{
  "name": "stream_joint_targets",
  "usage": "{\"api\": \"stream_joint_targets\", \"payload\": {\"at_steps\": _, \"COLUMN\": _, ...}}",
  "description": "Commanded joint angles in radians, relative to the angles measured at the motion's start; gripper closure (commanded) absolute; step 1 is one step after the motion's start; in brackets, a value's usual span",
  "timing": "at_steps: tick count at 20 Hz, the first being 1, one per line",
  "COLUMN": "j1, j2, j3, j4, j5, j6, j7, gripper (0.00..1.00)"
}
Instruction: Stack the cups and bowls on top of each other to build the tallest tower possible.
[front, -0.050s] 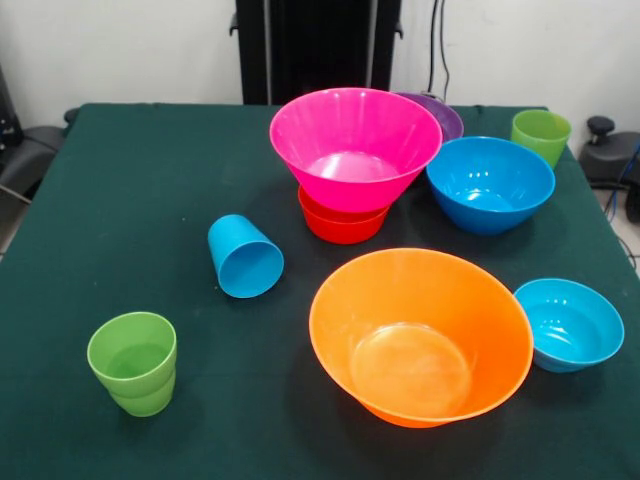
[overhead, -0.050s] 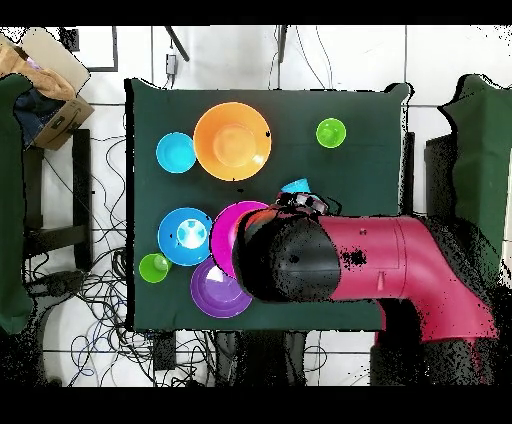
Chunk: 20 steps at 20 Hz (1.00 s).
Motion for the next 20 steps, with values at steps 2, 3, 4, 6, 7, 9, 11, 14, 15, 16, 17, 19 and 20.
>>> {"api": "stream_joint_targets", "payload": {"at_steps": 2, "j1": 0.051, "j2": 0.065, "j3": -0.073, "j4": 0.108, "j5": -0.028, "j6": -0.078, "j7": 0.221, "gripper": 1.00}}
{"api": "stream_joint_targets", "payload": {"at_steps": 3, "j1": 0.058, "j2": 0.079, "j3": -0.079, "j4": 0.106, "j5": -0.049, "j6": -0.088, "j7": 0.232, "gripper": 1.00}}
{"api": "stream_joint_targets", "payload": {"at_steps": 4, "j1": 0.064, "j2": 0.093, "j3": -0.085, "j4": 0.107, "j5": -0.054, "j6": -0.105, "j7": 0.241, "gripper": 1.00}}
{"api": "stream_joint_targets", "payload": {"at_steps": 6, "j1": 0.068, "j2": 0.113, "j3": -0.094, "j4": 0.111, "j5": -0.053, "j6": -0.134, "j7": 0.239, "gripper": 1.00}}
{"api": "stream_joint_targets", "payload": {"at_steps": 7, "j1": 0.068, "j2": 0.121, "j3": -0.098, "j4": 0.114, "j5": -0.050, "j6": -0.147, "j7": 0.233, "gripper": 1.00}}
{"api": "stream_joint_targets", "payload": {"at_steps": 9, "j1": 0.065, "j2": 0.130, "j3": -0.102, "j4": 0.115, "j5": -0.043, "j6": -0.160, "j7": 0.217, "gripper": 1.00}}
{"api": "stream_joint_targets", "payload": {"at_steps": 11, "j1": 0.069, "j2": 0.141, "j3": -0.110, "j4": 0.113, "j5": -0.042, "j6": -0.171, "j7": 0.214, "gripper": 1.00}}
{"api": "stream_joint_targets", "payload": {"at_steps": 14, "j1": 0.081, "j2": 0.159, "j3": -0.124, "j4": 0.110, "j5": -0.046, "j6": -0.188, "j7": 0.222, "gripper": 1.00}}
{"api": "stream_joint_targets", "payload": {"at_steps": 15, "j1": 0.085, "j2": 0.163, "j3": -0.129, "j4": 0.108, "j5": -0.045, "j6": -0.191, "j7": 0.224, "gripper": 1.00}}
{"api": "stream_joint_targets", "payload": {"at_steps": 16, "j1": 0.090, "j2": 0.167, "j3": -0.133, "j4": 0.107, "j5": -0.045, "j6": -0.194, "j7": 0.227, "gripper": 1.00}}
{"api": "stream_joint_targets", "payload": {"at_steps": 17, "j1": 0.094, "j2": 0.171, "j3": -0.137, "j4": 0.106, "j5": -0.044, "j6": -0.197, "j7": 0.229, "gripper": 1.00}}
{"api": "stream_joint_targets", "payload": {"at_steps": 19, "j1": 0.104, "j2": 0.184, "j3": -0.149, "j4": 0.105, "j5": -0.046, "j6": -0.208, "j7": 0.237, "gripper": 1.00}}
{"api": "stream_joint_targets", "payload": {"at_steps": 20, "j1": 0.110, "j2": 0.188, "j3": -0.155, "j4": 0.102, "j5": -0.047, "j6": -0.210, "j7": 0.241, "gripper": 1.00}}
